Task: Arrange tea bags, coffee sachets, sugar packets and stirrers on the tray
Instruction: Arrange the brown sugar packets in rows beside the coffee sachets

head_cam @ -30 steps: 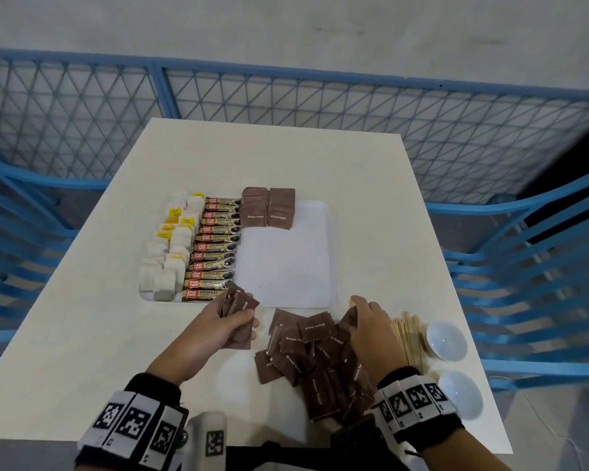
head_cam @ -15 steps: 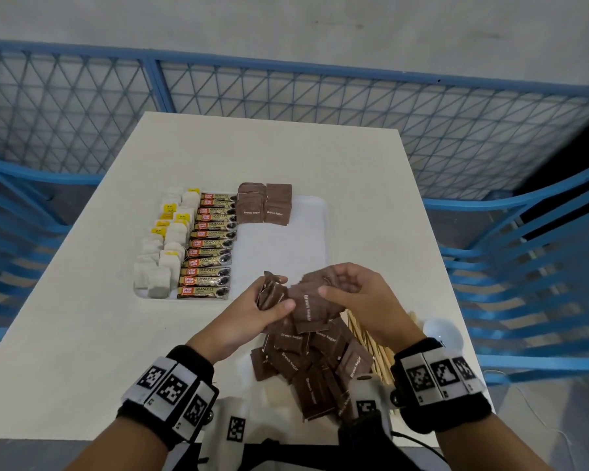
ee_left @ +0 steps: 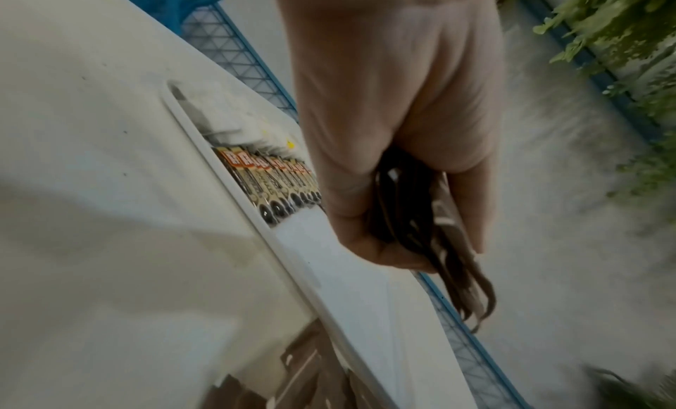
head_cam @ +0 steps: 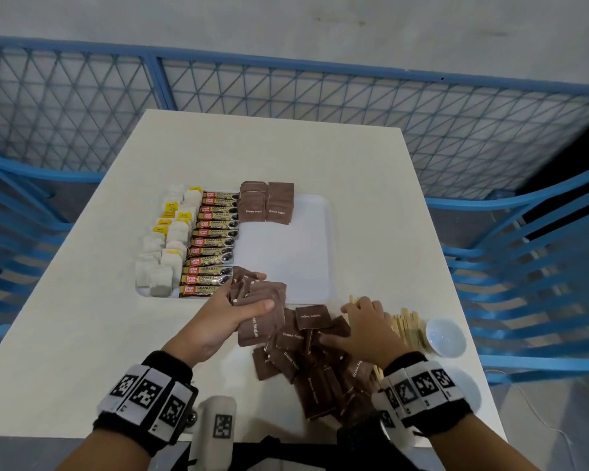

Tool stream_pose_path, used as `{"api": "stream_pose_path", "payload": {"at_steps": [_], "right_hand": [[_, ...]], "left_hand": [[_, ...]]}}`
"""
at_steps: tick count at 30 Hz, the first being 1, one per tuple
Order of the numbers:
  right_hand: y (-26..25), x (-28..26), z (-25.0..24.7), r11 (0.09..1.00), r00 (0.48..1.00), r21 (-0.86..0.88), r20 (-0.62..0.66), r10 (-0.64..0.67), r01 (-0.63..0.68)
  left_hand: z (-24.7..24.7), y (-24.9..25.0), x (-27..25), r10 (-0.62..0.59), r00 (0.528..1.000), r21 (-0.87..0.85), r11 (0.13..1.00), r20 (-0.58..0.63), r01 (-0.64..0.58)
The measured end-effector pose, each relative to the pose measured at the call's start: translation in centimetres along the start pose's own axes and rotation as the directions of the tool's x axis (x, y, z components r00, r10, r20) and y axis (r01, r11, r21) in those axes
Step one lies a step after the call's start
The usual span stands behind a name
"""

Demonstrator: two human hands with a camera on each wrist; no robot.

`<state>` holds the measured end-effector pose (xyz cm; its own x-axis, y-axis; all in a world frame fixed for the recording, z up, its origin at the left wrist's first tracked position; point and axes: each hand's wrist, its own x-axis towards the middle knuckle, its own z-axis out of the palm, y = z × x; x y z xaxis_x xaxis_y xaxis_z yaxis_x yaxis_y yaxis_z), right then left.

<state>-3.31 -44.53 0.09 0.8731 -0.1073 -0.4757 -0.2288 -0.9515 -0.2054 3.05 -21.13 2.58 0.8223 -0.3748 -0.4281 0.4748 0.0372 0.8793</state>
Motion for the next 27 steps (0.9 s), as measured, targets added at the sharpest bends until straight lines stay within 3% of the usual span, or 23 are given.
{"api": "stream_pose_path", "payload": {"at_steps": [2, 5, 14, 23, 27], "right_hand": [[0.0, 0.1, 1.0, 0.993, 0.999, -0.116, 0.022, 0.024, -0.022], [-0.6, 0.3, 1.6, 0.995, 0.999, -0.095, 0.021, 0.03, -0.027], [-1.7, 0.4, 1.1, 0.976, 0.996, 0.197, -0.019, -0.089, 0.091], [-1.2, -0.3, -1.2, 0.82, 0.99, 0.554, -0.098, -0.106, 0.143], [-1.5, -0.6, -3.1, 0.644, 0.985, 0.747, -0.158, -0.065, 0.163]], "left_hand": [[-0.5, -0.2, -0.1, -0.003, 1.0, -0.012, 1.0, -0.018, 0.003], [-0.7, -0.7, -0.3, -0.008, 0.999, -0.004, 1.0, -0.046, 0.008], [-0.7, -1.3, -0.3, 0.02, 0.997, 0.103, 0.995, -0.072, -0.012], [-0.8, -1.2, -0.4, 0.02, 0.996, 0.113, 0.994, -0.083, -0.011], [-0.5, -1.1, -0.4, 0.048, 0.996, 0.159, 0.987, -0.08, -0.035]]}}
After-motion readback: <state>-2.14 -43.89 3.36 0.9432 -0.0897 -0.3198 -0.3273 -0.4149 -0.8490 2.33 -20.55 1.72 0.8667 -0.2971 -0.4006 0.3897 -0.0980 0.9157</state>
